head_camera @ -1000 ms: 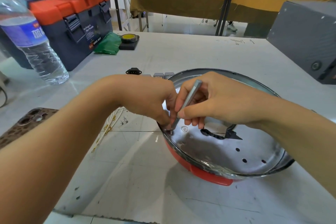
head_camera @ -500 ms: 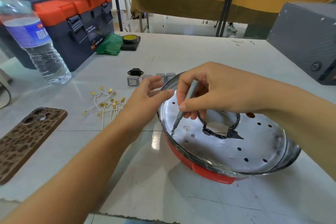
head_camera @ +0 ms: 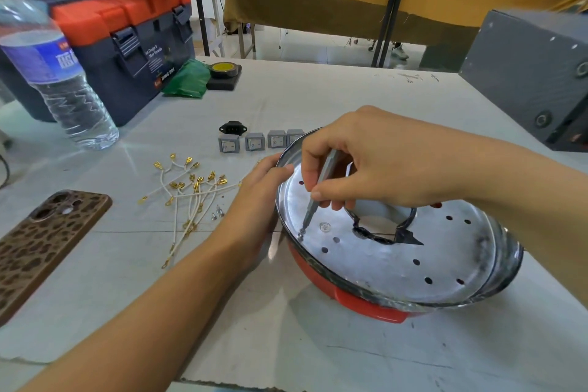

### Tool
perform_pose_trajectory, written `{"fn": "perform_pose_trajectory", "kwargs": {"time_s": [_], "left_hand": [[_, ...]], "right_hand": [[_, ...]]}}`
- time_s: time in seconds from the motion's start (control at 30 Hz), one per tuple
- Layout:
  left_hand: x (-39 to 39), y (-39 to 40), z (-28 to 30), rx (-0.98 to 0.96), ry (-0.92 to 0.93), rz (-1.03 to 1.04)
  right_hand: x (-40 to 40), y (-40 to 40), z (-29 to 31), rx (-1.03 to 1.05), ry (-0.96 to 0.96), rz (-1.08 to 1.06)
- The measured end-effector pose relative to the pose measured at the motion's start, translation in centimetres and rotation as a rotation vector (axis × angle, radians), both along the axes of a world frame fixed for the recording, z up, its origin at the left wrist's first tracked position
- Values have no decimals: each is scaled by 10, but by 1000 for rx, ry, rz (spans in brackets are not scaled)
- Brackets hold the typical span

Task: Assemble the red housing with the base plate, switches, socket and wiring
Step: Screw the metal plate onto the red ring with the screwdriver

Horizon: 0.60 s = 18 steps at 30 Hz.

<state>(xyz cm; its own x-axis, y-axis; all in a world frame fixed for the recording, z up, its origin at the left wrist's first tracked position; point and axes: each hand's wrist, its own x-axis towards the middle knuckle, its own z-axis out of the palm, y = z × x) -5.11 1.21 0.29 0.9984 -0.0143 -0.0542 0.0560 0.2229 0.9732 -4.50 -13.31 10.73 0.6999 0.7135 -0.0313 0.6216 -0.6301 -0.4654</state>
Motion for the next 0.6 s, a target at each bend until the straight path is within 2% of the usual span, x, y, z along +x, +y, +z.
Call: {"fn": "perform_pose_trajectory", "kwargs": {"time_s": [0.3,0.6], "left_hand": [[-3,-5,0,-45,16,-28],[-2,-5,-1,-74,77,-35]], "right_hand": [[-2,8,8,-190,-86,127],[5,12,7,-197,-149,79]]}}
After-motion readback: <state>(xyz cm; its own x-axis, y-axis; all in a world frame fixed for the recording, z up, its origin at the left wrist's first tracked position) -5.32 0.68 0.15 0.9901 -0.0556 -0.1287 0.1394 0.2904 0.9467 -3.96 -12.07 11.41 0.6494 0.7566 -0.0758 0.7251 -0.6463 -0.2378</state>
